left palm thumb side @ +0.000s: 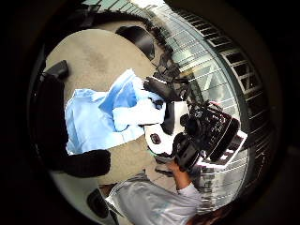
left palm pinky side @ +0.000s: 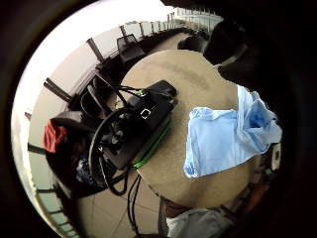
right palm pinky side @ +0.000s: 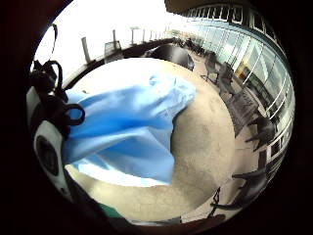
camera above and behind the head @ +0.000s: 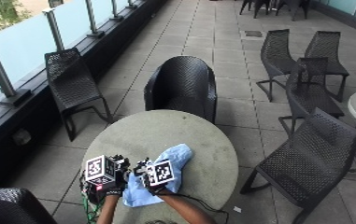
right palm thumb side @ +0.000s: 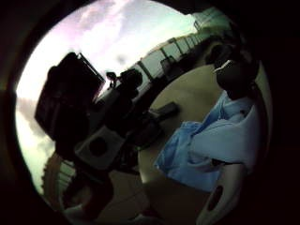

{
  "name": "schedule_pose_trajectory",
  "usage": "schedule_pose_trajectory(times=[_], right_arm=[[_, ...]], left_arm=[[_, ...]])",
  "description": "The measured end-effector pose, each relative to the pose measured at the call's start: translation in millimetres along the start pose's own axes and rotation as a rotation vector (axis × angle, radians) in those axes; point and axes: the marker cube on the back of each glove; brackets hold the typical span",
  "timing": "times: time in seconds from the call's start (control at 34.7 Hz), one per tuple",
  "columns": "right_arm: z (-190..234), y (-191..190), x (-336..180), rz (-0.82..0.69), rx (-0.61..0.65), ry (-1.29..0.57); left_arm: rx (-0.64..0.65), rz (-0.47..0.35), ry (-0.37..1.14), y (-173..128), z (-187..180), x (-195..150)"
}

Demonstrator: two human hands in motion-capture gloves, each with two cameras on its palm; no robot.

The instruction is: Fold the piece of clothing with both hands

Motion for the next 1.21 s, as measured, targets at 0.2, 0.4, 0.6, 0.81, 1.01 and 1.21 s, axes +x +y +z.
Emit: schedule_pose_trajectory(times=[0.2,0.4,0.6,0.81,1.01,1.21], right_arm=[[71,43,-49,-0.144,-0.148,-0.001],[104,59,-49,-0.095,-0.274,-0.107],[66,65,-49,-0.047,-0.626,-0.317],[49,50,15,-0.170,-0.931,-0.209],[-32,2,120,-0.117,-0.858,0.507],[-88,-16,173,0.124,-0.394,0.584]], left_arm=[[0.028,-0.020,-0.044,18,-7,-24],[0.024,-0.051,-0.020,20,-4,-42],[0.016,-0.050,-0.003,19,2,-47],[0.007,-0.016,-0.039,18,9,-33],[-0.043,0.043,-0.189,18,28,3],[-0.079,0.133,-0.229,27,50,44]])
